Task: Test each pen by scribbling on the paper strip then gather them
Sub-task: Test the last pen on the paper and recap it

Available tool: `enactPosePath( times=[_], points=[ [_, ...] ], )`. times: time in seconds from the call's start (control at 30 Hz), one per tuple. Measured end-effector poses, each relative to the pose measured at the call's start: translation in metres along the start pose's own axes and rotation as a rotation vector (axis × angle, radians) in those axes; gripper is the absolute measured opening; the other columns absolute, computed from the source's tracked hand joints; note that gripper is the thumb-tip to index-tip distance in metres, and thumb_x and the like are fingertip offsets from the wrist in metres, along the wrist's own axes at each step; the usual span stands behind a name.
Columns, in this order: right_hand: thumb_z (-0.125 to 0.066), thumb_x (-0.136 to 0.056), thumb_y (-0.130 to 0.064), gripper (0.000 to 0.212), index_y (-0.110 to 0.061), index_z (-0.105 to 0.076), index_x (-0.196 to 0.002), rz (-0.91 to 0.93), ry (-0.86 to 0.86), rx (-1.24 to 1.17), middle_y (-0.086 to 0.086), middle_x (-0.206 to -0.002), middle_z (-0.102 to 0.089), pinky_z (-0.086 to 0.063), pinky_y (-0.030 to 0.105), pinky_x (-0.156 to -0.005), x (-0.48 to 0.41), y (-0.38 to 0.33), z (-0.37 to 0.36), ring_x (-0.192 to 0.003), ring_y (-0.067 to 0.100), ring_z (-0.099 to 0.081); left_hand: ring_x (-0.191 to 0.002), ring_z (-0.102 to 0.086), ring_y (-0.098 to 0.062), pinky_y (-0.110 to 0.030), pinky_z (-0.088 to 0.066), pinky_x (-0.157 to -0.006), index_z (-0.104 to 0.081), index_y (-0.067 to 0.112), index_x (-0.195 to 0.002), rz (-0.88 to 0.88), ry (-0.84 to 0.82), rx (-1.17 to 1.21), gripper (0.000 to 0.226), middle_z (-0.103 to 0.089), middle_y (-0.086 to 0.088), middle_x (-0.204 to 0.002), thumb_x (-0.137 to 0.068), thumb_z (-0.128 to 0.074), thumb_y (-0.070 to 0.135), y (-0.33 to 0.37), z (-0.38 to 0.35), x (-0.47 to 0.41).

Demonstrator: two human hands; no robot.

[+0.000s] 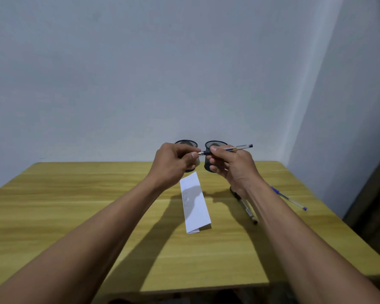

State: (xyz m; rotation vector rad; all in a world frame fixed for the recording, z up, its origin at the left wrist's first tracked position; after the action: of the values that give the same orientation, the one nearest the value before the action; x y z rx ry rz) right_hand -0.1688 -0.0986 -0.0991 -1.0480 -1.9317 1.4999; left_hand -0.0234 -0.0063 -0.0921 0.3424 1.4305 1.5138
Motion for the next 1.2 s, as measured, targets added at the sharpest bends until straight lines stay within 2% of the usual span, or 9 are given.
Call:
enactPosePath(
  times=[0.17,0.27,0.37,0.47,0.63,0.77,0.87,1.07,1.2],
  points=[
    [-0.075,-0.087,-0.01,0.007,-0.015,-0.077,-0.082,0.033,0.073,0.104,0.008,-0.082,-0.072,-0.055,0.029,-0.065,0.004,-0.014,0.031,-0.079,0.016,-0.068,-0.074,-0.069,-0.018,-0.027,-0.061,-0.072,-0.077,0.013,-0.103,0.046,-0.019,-0.105,0.015,-0.074,-0.005,-0.087,-0.096,-0.064,0.013,-0.002,0.006,-0.005],
    [-0.079,-0.083,-0.01,0.01,-0.019,-0.08,-0.079,0.149,0.023,0.585,0.007,-0.084,-0.077,-0.052,0.028,-0.065,0.007,-0.023,0.042,-0.078,0.011,-0.065,-0.077,-0.069,-0.018,-0.022,-0.06,-0.07,-0.076,0.01,-0.104,0.04,-0.022,-0.175,0.016,-0.072,0.0,-0.085,-0.096,-0.063,0.012,-0.001,0.003,-0.004],
    [-0.081,-0.083,-0.017,0.009,-0.023,-0.083,-0.09,0.168,-0.06,0.889,-0.006,-0.084,-0.078,-0.052,0.025,-0.072,0.012,-0.015,0.044,-0.079,0.005,-0.069,-0.078,-0.07,-0.022,-0.031,-0.061,-0.075,-0.076,0.013,-0.102,0.02,-0.04,-0.232,0.014,-0.073,-0.003,-0.083,-0.096,-0.063,0.013,-0.001,-0.009,-0.006],
    [-0.077,-0.088,-0.023,0.012,-0.024,-0.082,-0.098,0.185,0.001,1.086,-0.006,-0.09,-0.078,-0.053,0.03,-0.081,0.017,-0.007,0.05,-0.09,0.011,-0.07,-0.093,-0.068,-0.015,-0.014,-0.051,-0.077,-0.073,0.018,-0.116,-0.027,-0.022,-0.359,0.023,-0.076,-0.001,-0.103,-0.095,-0.064,0.018,-0.002,-0.021,-0.004],
    [-0.066,-0.091,-0.019,0.015,-0.019,-0.081,-0.095,0.126,0.219,1.357,0.006,-0.094,-0.077,-0.054,0.036,-0.077,0.026,0.02,0.066,-0.094,0.029,-0.068,-0.129,-0.054,-0.023,-0.03,-0.04,-0.102,-0.055,0.016,-0.141,0.03,-0.126,-0.595,0.044,-0.059,-0.004,-0.141,-0.099,-0.057,0.028,-0.037,-0.029,0.014],
    [-0.06,-0.096,-0.015,0.015,-0.014,-0.075,-0.096,0.058,0.268,1.488,0.01,-0.092,-0.072,-0.047,0.032,-0.065,0.028,0.053,0.064,-0.082,0.032,-0.065,-0.146,-0.033,-0.025,-0.04,-0.031,-0.116,-0.038,0.02,-0.152,0.182,-0.359,-0.783,0.062,-0.031,-0.005,-0.161,-0.099,-0.05,0.048,-0.08,-0.039,0.032],
    [-0.059,-0.098,-0.015,0.016,-0.013,-0.075,-0.098,0.093,0.299,1.52,0.009,-0.093,-0.072,-0.051,0.034,-0.064,0.026,0.071,0.059,-0.083,0.03,-0.067,-0.148,-0.027,-0.024,-0.042,-0.026,-0.118,-0.037,0.019,-0.152,0.2,-0.485,-0.906,0.062,-0.028,-0.005,-0.162,-0.099,-0.045,0.05,-0.09,-0.047,0.044],
    [-0.054,-0.103,-0.021,0.021,-0.013,-0.073,-0.104,0.139,0.275,1.578,0.005,-0.094,-0.072,-0.045,0.032,-0.063,0.038,0.096,0.051,-0.087,0.026,-0.066,-0.153,-0.013,-0.025,-0.053,-0.017,-0.12,-0.029,0.025,-0.155,0.147,-0.522,-1.02,0.064,-0.018,-0.007,-0.165,-0.1,-0.036,0.055,-0.099,-0.048,0.046],
    [-0.057,-0.102,-0.034,0.025,-0.016,-0.073,-0.108,0.157,0.302,1.513,0.003,-0.095,-0.073,-0.044,0.03,-0.063,0.04,0.099,0.053,-0.086,0.023,-0.067,-0.152,-0.015,-0.025,-0.053,-0.014,-0.12,-0.028,0.028,-0.155,0.142,-0.518,-1.035,0.062,-0.02,-0.006,-0.164,-0.1,-0.033,0.057,-0.101,-0.047,0.046]
  ],
)
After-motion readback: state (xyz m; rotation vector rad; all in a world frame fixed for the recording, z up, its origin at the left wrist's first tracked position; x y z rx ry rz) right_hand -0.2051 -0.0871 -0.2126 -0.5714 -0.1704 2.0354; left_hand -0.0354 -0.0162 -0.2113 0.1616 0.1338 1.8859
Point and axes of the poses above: each hand's wrist, its own x-axis away from the middle knuckle, its own z-axis out of the back of the hand, y = z × x, the point moved 5 cm from there along -x, towards the middle knuckle
